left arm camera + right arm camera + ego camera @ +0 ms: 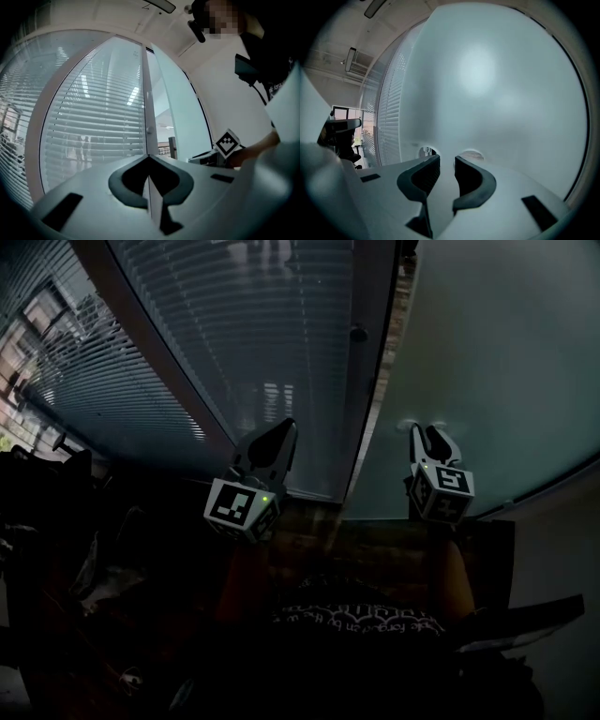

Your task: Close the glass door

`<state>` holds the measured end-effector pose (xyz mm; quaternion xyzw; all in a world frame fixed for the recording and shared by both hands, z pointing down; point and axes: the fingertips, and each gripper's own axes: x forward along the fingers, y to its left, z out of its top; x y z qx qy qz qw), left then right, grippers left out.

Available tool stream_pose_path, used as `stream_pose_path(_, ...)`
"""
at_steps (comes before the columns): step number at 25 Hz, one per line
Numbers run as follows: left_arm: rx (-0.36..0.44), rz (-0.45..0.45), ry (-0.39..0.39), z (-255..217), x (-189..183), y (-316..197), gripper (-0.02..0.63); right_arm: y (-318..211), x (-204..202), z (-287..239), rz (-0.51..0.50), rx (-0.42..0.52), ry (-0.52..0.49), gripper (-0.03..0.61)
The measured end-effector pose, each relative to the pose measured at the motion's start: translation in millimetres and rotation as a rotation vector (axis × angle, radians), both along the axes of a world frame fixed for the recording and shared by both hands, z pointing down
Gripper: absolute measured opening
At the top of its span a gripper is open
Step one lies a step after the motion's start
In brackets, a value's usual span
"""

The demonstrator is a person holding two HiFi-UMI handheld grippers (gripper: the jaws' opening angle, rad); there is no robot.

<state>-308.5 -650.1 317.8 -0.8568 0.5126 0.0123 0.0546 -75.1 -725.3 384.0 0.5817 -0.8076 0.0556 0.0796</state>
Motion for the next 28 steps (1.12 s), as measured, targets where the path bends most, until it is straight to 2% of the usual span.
stream_pose_path(4, -0.018, 0.005, 0.003, 7, -5, -10, 0.003, -19, -1, 1, 0.015, 0.001, 0.003, 0.100)
stream_pose_path(11, -0.003, 0.013, -0.007, -2, -10, -28, 0.003, -47, -1, -3, 0.042, 0.004, -0.003, 0.100)
stream_pose_path(18, -0.011, 0.033, -0.007, 7, -11, -41, 0.003, -63, -4, 5, 0.056, 0.009, 0.002, 0.100)
stream_pose_path(28, -0.006, 0.051, -0.017, -5, -11, -52, 0.002, -89, -3, -7, 0.075, 0.012, 0.009, 0.101)
